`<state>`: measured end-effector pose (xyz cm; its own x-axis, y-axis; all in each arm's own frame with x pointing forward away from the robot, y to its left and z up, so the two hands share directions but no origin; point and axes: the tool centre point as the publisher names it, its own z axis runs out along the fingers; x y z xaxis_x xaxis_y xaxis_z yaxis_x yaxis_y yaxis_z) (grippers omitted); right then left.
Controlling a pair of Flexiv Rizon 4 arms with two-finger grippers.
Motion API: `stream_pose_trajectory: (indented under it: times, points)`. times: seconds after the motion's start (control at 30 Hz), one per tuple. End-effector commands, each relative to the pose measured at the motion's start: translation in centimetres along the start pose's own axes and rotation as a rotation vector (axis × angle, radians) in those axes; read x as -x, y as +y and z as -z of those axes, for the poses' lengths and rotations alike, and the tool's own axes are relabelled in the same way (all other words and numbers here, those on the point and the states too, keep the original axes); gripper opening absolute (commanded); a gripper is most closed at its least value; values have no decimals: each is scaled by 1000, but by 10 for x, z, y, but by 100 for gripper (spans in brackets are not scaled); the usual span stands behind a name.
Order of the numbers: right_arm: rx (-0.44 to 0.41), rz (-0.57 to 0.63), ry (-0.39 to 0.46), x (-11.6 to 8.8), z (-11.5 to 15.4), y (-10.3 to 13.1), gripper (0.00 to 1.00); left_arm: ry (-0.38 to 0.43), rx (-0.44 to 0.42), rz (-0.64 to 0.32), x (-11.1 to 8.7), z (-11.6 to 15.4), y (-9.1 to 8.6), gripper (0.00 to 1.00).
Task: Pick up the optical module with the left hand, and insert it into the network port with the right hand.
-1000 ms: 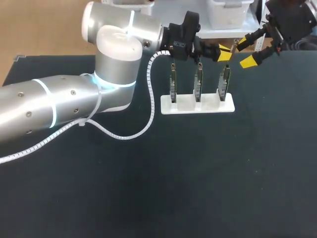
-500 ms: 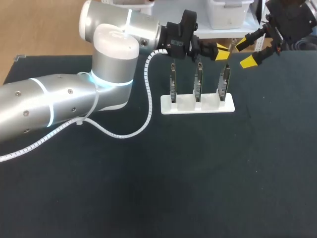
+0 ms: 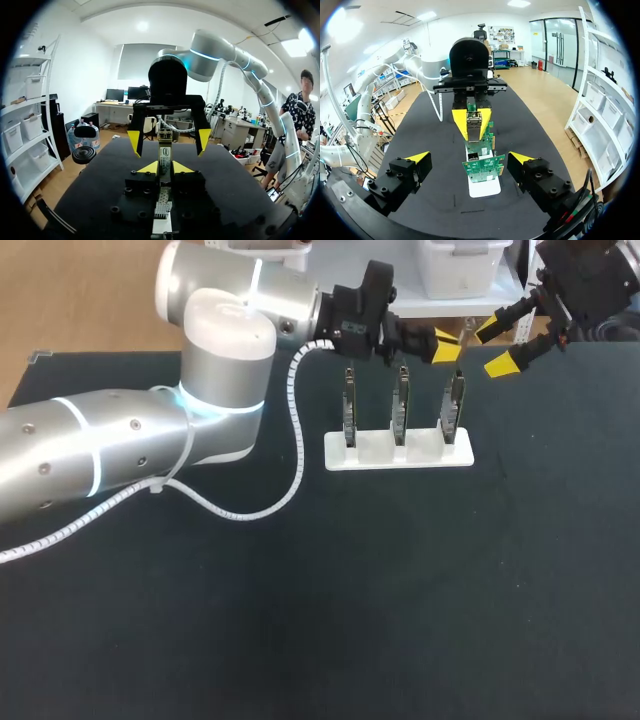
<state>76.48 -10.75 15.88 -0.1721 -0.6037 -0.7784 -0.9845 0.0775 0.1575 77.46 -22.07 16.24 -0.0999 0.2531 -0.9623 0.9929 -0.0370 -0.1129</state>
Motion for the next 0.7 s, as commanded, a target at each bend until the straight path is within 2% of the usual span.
stream_pose_trajectory:
  times: [0.03, 0.7]
  points:
    - [-4, 1, -1, 0, 0, 1, 100, -3, 6, -2, 0, 0, -5, 0]
    - [-4, 1, -1, 0, 0, 1, 100, -7, -11, -13, 3, -7, -10, 0]
